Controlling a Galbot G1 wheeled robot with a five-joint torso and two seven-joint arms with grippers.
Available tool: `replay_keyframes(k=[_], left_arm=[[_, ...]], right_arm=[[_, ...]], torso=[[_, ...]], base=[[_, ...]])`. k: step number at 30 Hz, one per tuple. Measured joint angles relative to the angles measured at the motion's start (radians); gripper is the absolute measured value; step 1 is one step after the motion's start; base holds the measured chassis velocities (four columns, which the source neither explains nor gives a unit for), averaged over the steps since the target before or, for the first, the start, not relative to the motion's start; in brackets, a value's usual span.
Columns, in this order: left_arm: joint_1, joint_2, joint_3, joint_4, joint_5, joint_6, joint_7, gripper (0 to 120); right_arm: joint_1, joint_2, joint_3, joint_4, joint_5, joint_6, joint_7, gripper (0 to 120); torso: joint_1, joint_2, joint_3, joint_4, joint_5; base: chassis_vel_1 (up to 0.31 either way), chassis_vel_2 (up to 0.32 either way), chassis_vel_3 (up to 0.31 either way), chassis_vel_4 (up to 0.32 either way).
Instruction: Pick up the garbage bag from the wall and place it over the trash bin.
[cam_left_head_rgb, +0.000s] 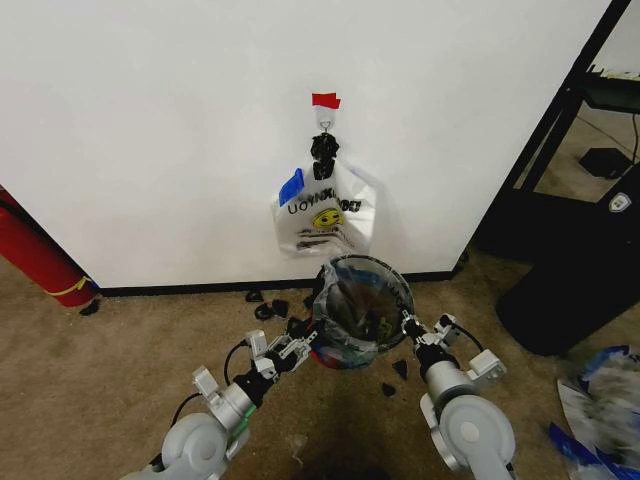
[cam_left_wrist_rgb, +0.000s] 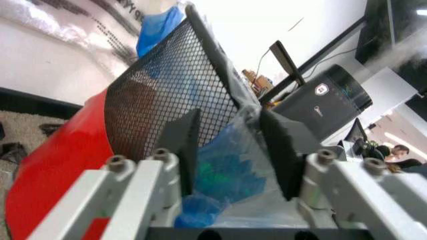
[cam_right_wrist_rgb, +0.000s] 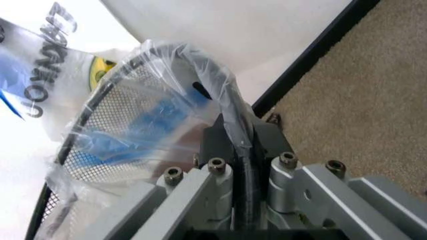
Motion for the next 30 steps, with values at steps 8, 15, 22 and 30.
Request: replay_keyframes(k=[8, 15, 22, 30], left_arm=[[0.005, 0.004, -0.015, -0.010, -0.017, -0.004, 0.000, 0], [-0.003, 0.000, -0.011, -0.010, -0.031, -0.003, 0.000, 0], [-0.005, -0.002, -0.004, -0.011, -0.033, -0.003, -0.004, 0], [-0.014, 0.018, -0.054, -0.040, -0.023, -0.015, -0.097, 0]], right_arm=[[0.005, 0.000, 0.001, -0.011, -0.002, 0.000, -0.004, 1], [0.003, -0.002, 0.002, -0.011, -0.002, 0.000, -0.004, 1], [0.002, -0.003, 0.004, -0.009, -0.001, 0.000, -0.004, 1], [0.002, -0.001, -0.003, -0.009, -0.006, 0.002, -0.003, 1]], torso=[[0.000, 0.000, 0.000, -0.0001, 0.0000], [0.000, 0.000, 0.000, 0.0000, 0.0000], [0.000, 0.000, 0.000, 0.0000, 0.0000], [0.000, 0.000, 0.000, 0.0000, 0.0001]], base=[[0.000, 0.000, 0.000, 0.000], [0.000, 0.000, 0.000, 0.000], [0.000, 0.000, 0.000, 0.000], [0.000, 0.000, 0.000, 0.000]])
